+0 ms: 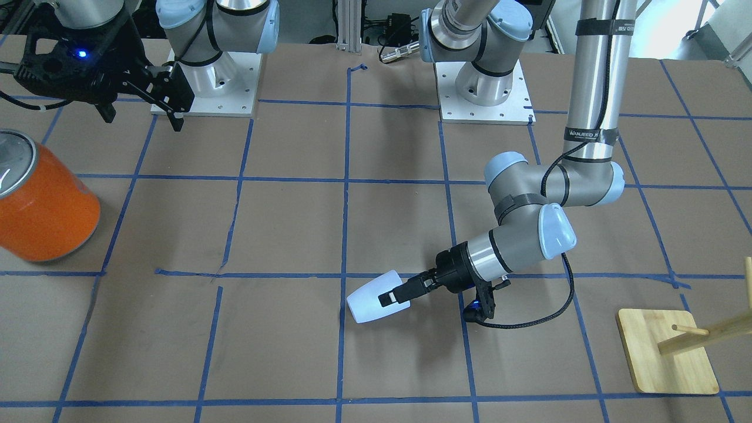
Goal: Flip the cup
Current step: 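Reach the left gripper to the lying cup's base and grasp it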
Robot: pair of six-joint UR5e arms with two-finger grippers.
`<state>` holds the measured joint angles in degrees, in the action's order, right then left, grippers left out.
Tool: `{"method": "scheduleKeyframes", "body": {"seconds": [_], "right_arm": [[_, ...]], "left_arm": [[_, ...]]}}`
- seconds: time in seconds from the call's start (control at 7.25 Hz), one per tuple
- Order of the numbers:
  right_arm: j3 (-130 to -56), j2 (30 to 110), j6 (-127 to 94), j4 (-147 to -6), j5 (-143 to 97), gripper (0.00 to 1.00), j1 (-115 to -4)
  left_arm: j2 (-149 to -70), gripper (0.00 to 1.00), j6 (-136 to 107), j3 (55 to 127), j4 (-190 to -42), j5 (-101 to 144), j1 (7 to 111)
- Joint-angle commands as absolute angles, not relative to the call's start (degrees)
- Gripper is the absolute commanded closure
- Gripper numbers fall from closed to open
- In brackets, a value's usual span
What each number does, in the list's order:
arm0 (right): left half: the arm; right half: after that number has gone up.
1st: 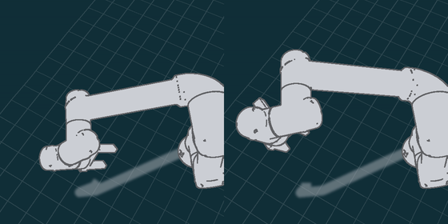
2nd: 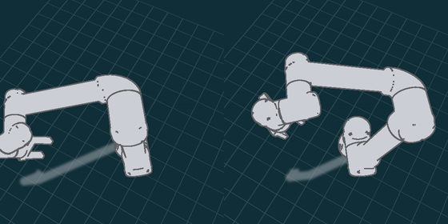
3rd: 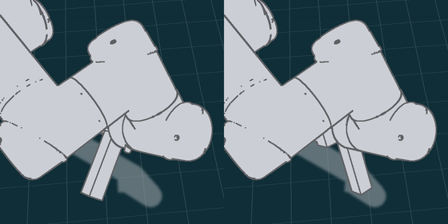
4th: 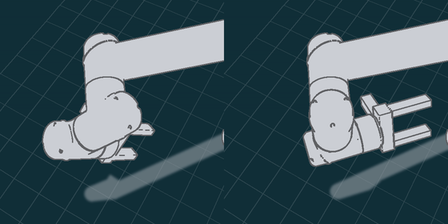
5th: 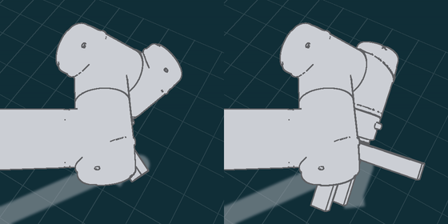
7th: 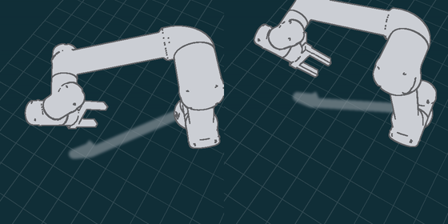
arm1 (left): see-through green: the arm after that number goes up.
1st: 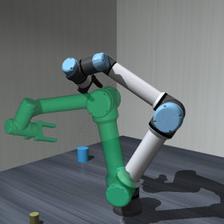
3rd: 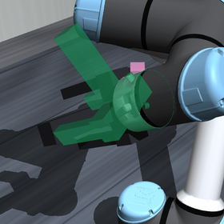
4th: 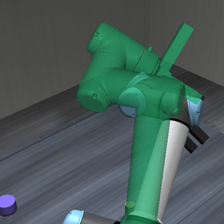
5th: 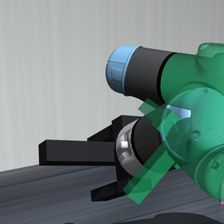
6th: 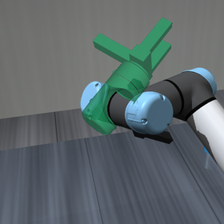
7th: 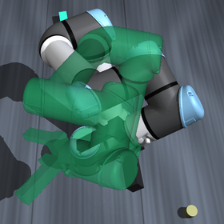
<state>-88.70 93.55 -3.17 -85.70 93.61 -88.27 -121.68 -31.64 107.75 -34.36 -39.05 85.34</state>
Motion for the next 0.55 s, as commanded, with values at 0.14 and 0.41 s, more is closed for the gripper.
{"method": "scheduleKeyframes", "body": {"seconds": [0.14, 0.41], "right_arm": [[-88.77, 93.69, -3.08, -85.69, 93.6, 0.0, -88.33], [-88.77, 93.78, -3.08, -85.69, 93.6, 0.0, -88.33]], "left_arm": [[-121.73, 1.0, -31.9, 107.23, -33.49, -39.81, 86.13], [-119.72, 1.0, -36.35, 105.92, -33.31, -39.2, 86.13]]}}
